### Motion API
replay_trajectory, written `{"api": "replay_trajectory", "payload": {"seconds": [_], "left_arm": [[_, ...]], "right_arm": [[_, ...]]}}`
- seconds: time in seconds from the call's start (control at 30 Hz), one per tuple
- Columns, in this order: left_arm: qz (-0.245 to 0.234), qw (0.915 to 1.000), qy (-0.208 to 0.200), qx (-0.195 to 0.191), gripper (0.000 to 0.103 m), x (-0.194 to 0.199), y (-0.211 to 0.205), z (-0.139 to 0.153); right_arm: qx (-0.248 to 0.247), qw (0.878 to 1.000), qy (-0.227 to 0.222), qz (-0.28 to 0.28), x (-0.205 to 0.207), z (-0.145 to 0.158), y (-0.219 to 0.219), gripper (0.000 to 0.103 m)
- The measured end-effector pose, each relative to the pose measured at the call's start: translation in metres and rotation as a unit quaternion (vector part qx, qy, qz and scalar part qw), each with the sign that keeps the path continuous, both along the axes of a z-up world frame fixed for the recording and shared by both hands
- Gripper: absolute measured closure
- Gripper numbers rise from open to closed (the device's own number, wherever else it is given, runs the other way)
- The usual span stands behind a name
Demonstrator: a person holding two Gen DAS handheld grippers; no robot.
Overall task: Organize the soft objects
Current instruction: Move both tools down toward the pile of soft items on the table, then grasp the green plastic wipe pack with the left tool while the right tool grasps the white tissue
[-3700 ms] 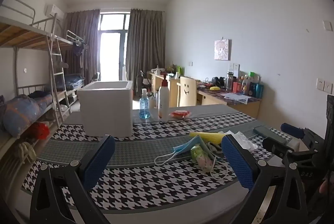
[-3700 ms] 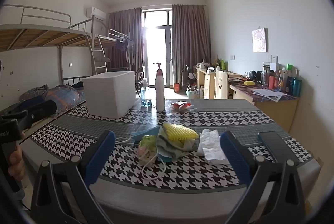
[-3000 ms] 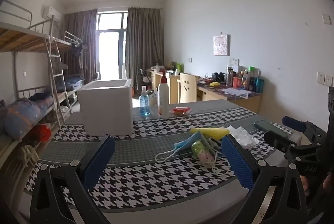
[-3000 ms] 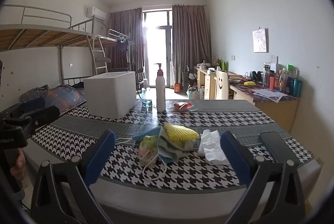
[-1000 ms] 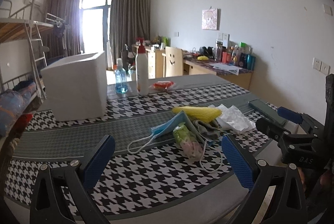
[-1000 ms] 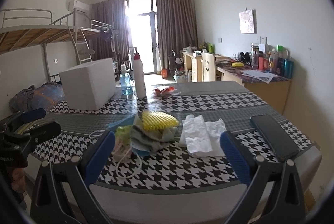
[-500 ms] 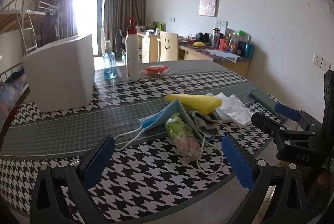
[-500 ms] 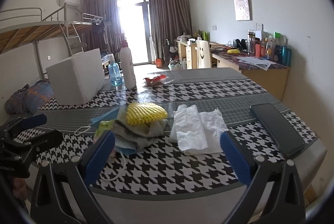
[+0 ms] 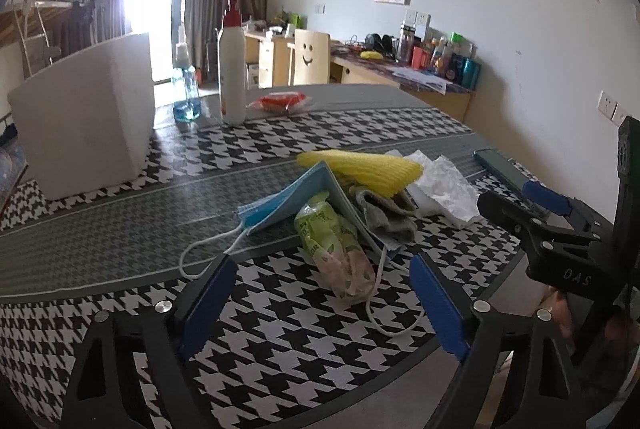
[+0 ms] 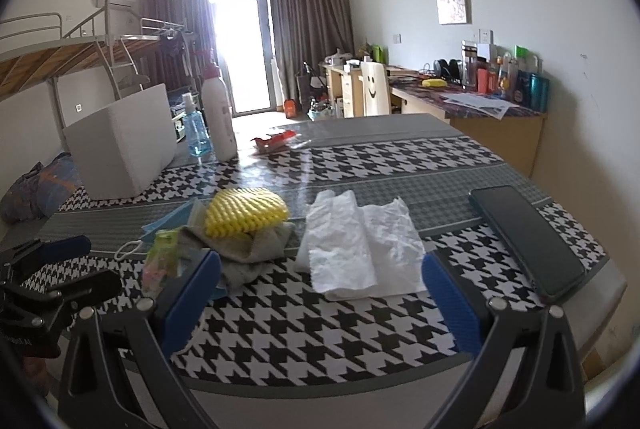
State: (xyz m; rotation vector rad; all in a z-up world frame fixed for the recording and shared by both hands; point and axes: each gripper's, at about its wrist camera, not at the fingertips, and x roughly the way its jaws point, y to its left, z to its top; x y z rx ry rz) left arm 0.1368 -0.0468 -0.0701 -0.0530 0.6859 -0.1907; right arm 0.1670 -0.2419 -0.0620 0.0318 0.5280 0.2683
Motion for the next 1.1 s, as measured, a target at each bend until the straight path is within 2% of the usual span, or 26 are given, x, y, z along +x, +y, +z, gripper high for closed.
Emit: {"api": "replay_trajectory", "payload": {"seconds": [0.47,0.57,0.7,0.87,1.03,1.1], "left_arm": [[-0.001,0.9988,0.049,0.007,0.023,0.027,-0.004,-0.016],[0.002,0.9979,0.063,0.011,0.032,0.035,-0.005,-0.021],[-0.001,0.997,0.076,0.012,0.036,0.043,-0.005,-0.026],[-0.009,0.9965,0.08,0.02,0.037,0.046,-0.01,-0.028],[-0.021,0.996,0.085,0.019,0.046,0.048,-0.013,-0.031],[-0.028,0.9958,0.084,0.021,0.051,0.048,-0.015,-0.031]], "right_arm": [[-0.021,0.999,0.028,-0.017,0.02,-0.008,-0.005,0.001],[-0.021,0.999,0.031,-0.017,0.023,-0.008,-0.006,0.001],[-0.023,0.999,0.047,-0.017,0.031,-0.011,-0.007,0.001],[-0.031,0.998,0.057,-0.025,0.036,-0.013,-0.007,0.001],[-0.035,0.996,0.07,-0.03,0.043,-0.016,-0.007,0.008],[-0.035,0.996,0.082,-0.027,0.047,-0.02,-0.007,0.016]]}}
